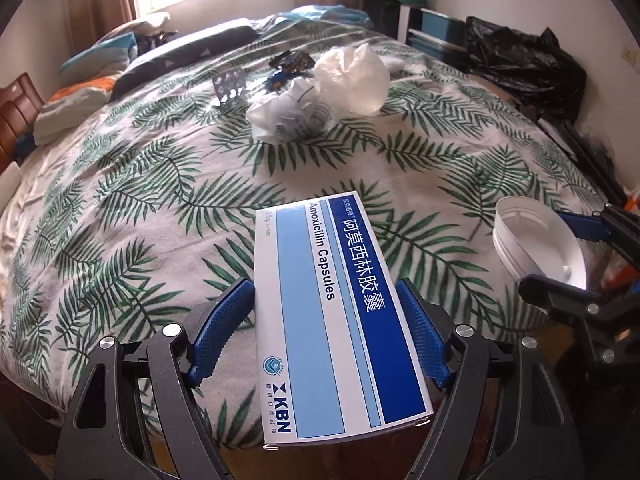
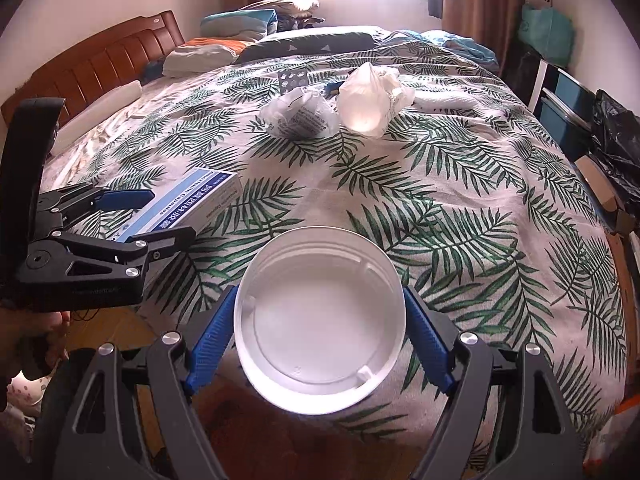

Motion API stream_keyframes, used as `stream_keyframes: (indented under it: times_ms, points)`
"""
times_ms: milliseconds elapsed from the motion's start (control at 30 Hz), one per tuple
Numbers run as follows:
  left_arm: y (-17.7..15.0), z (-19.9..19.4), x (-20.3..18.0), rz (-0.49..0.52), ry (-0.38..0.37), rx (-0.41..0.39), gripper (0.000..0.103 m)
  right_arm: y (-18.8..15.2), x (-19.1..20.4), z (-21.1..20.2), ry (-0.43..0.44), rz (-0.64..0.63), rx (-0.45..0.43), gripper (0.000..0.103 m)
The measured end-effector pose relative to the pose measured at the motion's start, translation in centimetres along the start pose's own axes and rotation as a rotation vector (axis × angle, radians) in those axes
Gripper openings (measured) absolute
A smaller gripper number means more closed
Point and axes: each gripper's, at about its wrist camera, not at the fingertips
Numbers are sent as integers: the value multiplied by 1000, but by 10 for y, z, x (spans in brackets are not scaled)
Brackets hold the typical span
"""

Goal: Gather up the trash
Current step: 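Carry the KBN box and white lid over the red bin with both tools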

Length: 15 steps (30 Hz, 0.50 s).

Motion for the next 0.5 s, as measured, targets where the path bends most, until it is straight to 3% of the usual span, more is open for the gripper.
stream_keyframes:
  times_ms: [233, 500]
  points:
    - [-37, -36, -33, 36, -59, 13, 76, -31, 9, -37, 41, -17, 6, 80]
    - [-90, -54, -68, 67, -117, 93, 76, -81, 23, -62, 81, -54, 69, 80]
Point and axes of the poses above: each gripper's, at about its wrist camera, not at the fingertips, and z roughly the way its jaws point, x to its left, y to its top, and after that the axes turned 9 degrees about -y, right-handed
